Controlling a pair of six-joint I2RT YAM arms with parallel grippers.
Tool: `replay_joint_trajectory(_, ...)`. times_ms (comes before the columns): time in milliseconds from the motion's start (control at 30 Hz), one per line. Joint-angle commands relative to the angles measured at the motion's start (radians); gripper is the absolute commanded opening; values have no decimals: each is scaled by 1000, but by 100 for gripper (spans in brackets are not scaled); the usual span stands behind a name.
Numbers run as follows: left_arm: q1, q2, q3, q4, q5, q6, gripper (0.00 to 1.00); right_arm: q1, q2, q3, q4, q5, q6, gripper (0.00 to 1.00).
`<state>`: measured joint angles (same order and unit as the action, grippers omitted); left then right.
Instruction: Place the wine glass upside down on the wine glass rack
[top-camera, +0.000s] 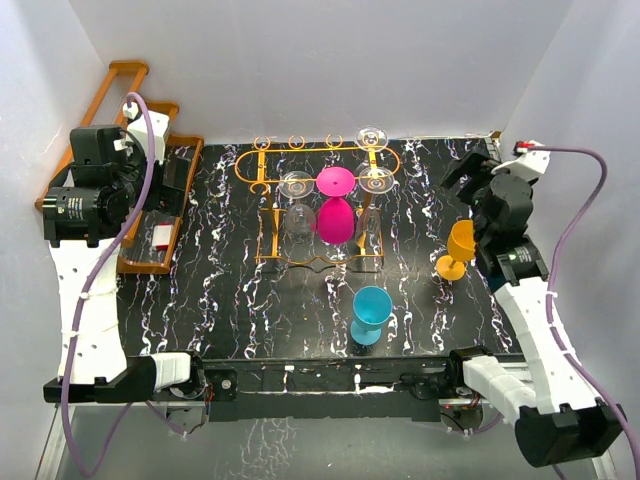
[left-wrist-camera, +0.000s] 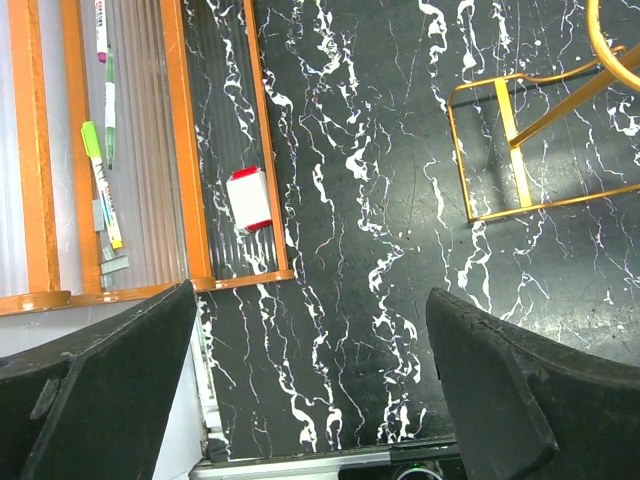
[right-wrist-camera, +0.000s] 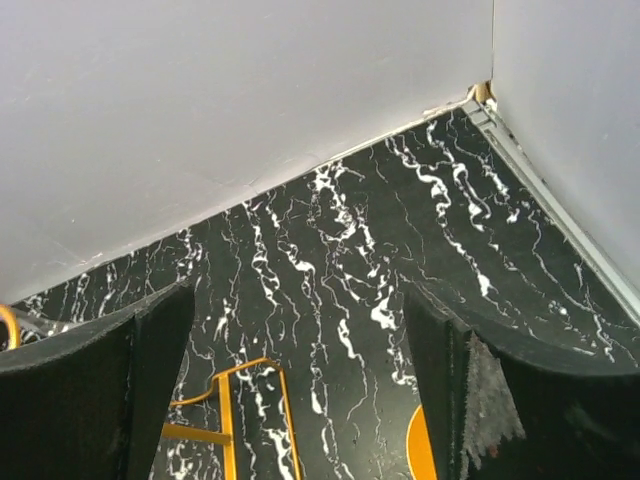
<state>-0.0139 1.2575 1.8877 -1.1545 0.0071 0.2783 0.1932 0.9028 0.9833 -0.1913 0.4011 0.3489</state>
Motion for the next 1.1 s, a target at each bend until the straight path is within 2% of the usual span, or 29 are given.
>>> replay_joint_trajectory(0, 11, -25, 7, -16, -7, 9, 97, -108, 45, 103, -109, -245, 73, 80)
replay_joint_trajectory(33, 11, -24, 4, -23, 9, 15, 97, -109, 45, 107, -159, -250, 68, 69)
replay_joint_trajectory(67, 11, -22, 5, -40, 46, 24, 97, -110, 34, 108, -202, -248, 64, 49)
replay_joint_trajectory(100, 10, -17, 7, -71, 89, 33, 97, -109, 27, 113, -246, -243, 59, 36)
replay_joint_trajectory(133, 10, -6, 15, -100, 135, 36, 97, -109, 24, 127, -307, -234, 56, 28)
replay_joint_trajectory(167, 11, 4, 19, -119, 166, 36, 97, -110, 23, 140, -361, -232, 50, 24)
replay_joint_trajectory(267, 11, 0, -15, -115, 173, 36, 97, -110, 11, 170, -490, -225, 32, 22)
replay_joint_trajectory(400, 10, 1, -31, -108, 157, 33, 97, -109, 18, 172, -568, -216, 16, 26)
replay_joint_trajectory(800, 8, -2, -28, -128, 227, 35, 97, -110, 64, 73, -496, -253, 74, 28)
replay_joint_trajectory(1067, -3, 5, -38, -138, 214, 46, 97, -110, 139, 68, -493, -190, 38, 28)
